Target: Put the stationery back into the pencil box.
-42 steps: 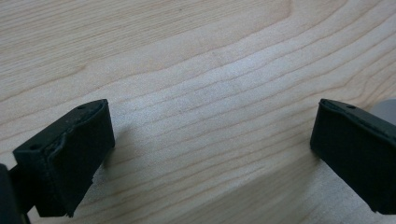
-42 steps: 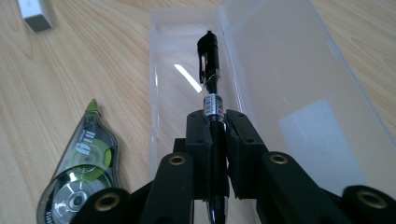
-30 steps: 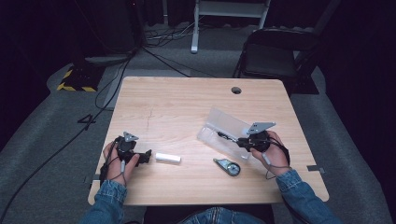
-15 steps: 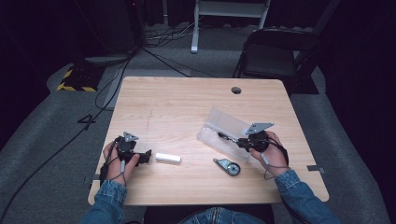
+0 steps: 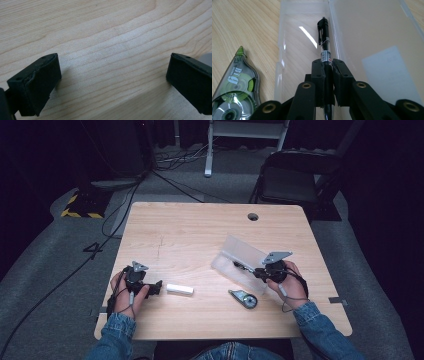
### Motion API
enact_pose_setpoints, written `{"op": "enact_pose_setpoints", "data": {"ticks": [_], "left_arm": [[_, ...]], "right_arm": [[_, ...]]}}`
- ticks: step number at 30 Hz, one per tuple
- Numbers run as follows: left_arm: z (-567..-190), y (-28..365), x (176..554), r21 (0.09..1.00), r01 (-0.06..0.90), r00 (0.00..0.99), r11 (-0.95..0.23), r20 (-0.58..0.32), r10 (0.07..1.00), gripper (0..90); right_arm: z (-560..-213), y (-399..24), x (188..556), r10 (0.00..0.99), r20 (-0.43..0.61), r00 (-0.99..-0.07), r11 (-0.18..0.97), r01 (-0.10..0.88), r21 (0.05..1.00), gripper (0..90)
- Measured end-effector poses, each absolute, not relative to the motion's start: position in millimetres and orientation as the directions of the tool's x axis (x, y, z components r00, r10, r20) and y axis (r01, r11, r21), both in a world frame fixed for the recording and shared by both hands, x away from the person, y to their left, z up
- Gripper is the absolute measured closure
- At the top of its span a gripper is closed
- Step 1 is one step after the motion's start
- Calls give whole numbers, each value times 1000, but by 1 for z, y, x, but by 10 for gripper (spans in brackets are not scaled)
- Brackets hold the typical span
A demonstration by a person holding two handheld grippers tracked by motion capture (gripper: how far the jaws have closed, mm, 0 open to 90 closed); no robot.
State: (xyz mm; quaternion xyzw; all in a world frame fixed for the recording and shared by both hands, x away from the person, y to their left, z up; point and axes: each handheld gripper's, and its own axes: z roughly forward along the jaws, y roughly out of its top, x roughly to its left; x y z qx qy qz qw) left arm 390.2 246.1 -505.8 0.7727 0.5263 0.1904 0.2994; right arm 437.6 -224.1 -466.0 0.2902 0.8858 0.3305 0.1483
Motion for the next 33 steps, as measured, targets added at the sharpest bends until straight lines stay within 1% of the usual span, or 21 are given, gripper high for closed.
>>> {"op": "enact_pose_setpoints", "data": {"ticks": [17, 19, 20, 22, 30, 33], "left_arm": [[-506, 246, 390, 663, 699, 373, -266, -21, 927, 0], [-506, 246, 390, 663, 699, 374, -267, -21, 927, 0], [-506, 246, 390, 663, 699, 373, -266, -21, 927, 0], [-506, 246, 390, 663, 699, 373, -266, -21, 927, 0], [-506, 246, 390, 663, 699, 374, -267, -21, 927, 0], [-506, 246, 390, 663, 699, 373, -267, -21, 927, 0]], "right_arm": [[-468, -225, 438, 620, -80, -780, 615, 420, 667, 800], [-468, -226, 439, 620, -94, -779, 621, 414, 666, 784], [-468, -226, 439, 622, -95, -777, 619, 414, 667, 753], [-468, -226, 439, 626, -117, -771, 625, 407, 666, 722], [-463, -227, 436, 629, -125, -767, 616, 394, 682, 693], [-458, -227, 434, 630, -125, -766, 606, 384, 697, 661]]}}
